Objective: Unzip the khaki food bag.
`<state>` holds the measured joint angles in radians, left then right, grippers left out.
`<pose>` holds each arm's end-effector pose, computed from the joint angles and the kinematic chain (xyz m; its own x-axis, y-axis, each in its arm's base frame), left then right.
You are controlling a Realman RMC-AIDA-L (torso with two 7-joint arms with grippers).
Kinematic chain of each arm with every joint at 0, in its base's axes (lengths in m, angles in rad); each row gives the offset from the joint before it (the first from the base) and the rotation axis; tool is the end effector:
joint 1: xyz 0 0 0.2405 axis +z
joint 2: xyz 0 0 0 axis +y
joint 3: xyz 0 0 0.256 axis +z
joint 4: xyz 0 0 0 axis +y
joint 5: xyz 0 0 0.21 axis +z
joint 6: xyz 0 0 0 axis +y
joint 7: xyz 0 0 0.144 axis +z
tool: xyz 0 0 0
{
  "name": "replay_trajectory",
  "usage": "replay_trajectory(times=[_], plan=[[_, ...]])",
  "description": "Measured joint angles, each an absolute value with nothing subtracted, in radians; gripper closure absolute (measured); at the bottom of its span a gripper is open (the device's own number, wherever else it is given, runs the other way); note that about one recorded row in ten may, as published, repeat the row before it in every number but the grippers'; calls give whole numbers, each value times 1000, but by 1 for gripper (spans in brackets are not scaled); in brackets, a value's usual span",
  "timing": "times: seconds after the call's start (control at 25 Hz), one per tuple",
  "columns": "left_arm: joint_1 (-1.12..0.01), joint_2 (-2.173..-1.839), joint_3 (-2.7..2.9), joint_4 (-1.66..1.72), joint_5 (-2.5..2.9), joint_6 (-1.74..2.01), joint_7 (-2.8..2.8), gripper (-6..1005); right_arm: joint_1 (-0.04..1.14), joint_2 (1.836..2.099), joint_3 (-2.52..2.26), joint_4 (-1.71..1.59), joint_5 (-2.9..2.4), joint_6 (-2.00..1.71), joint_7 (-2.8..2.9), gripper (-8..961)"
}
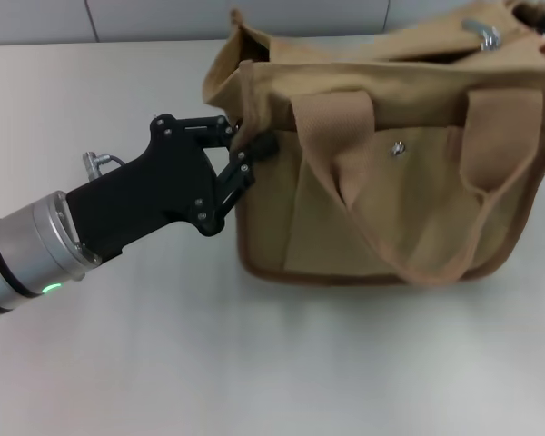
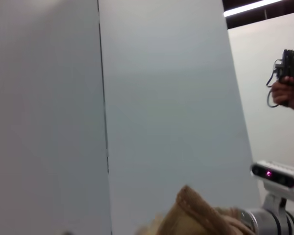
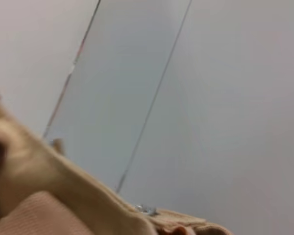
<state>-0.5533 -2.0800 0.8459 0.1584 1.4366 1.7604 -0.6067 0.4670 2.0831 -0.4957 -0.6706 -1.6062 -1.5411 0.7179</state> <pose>-0.2241 0.2895 -0.0350 0.5528 -0.1595 0.8179 0.2086 -0.9237 -0.3212 0.2675 0.3454 0.0706 0.7963 0.3317 -0.5059 -0.2029 -0.6414 -0.7399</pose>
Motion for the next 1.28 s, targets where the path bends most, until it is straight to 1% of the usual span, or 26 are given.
replay_trajectory(times=[0.28, 0.64, 0.76, 0.84, 1.04, 1.28], plan=[[-548, -2080, 858, 123, 1436, 1691, -606, 910, 533, 2084, -488, -580, -1582, -1415, 727, 848], [-520, -2078, 838, 123, 1426, 1704, -615, 900, 520, 2084, -493, -572, -1579, -1415, 742, 773], [-515, -2076, 836, 127, 1426, 1722, -619, 781, 507, 2083, -486, -578, -1571, -1427, 748, 748], [-515, -2076, 836, 127, 1426, 1722, -619, 702, 494, 2083, -485, -580, -1545, -1439, 755, 669], [-429, -2072, 789, 194, 1416, 1827, -609, 483, 422, 2082, -492, -582, -1364, -1512, 804, 468], [-376, -2064, 838, 273, 1436, 1933, -619, 277, 342, 2078, -518, -590, -1379, -1757, 946, 195]])
